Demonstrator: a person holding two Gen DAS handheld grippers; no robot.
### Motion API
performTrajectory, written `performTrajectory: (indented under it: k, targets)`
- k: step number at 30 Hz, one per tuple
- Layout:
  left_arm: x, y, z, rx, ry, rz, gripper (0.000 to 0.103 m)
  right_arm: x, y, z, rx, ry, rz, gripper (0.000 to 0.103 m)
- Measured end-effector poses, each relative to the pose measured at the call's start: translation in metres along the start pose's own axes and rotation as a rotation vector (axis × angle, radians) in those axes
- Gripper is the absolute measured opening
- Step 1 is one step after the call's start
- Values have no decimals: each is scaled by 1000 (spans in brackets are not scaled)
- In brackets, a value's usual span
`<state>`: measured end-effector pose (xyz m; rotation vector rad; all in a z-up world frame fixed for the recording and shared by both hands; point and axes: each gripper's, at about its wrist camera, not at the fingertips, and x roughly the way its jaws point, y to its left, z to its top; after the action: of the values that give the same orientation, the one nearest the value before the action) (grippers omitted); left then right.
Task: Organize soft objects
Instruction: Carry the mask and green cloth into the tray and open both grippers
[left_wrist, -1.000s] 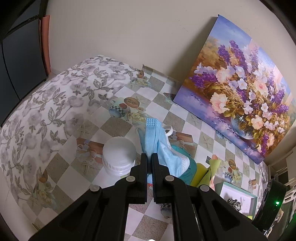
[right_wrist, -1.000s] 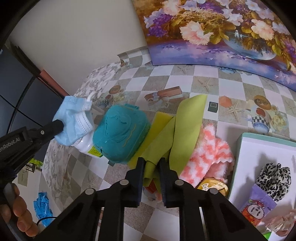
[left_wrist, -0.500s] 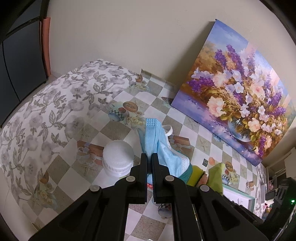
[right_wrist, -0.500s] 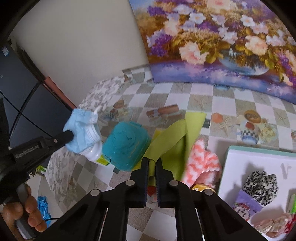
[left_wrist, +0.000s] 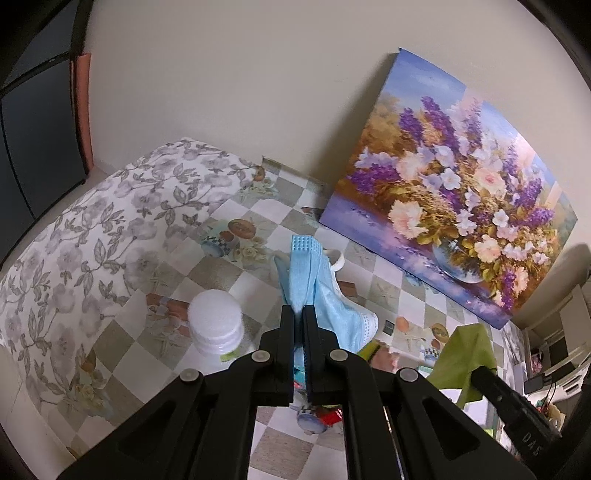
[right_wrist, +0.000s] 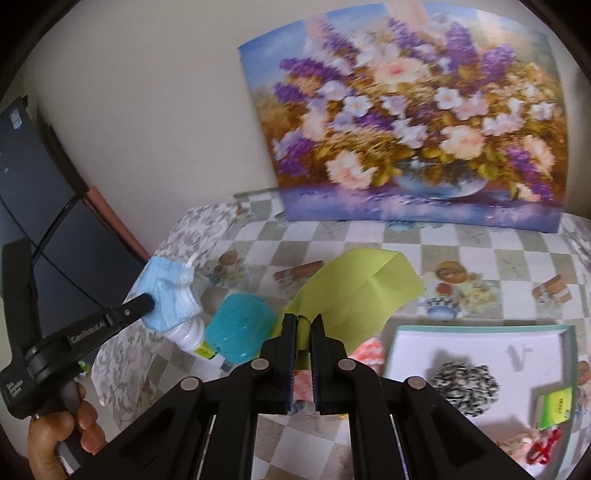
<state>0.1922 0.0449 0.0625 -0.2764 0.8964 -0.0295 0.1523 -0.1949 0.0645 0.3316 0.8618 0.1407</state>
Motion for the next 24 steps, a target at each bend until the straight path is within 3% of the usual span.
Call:
performTrajectory:
  k: [9, 24]
  targets:
    - [-3, -57, -20, 98, 5, -57, 4, -36, -65, 2, 122, -60, -120, 7]
    - [13, -174, -89, 321, 92, -199, 4, -102, -177, -19, 271, -113, -388, 7]
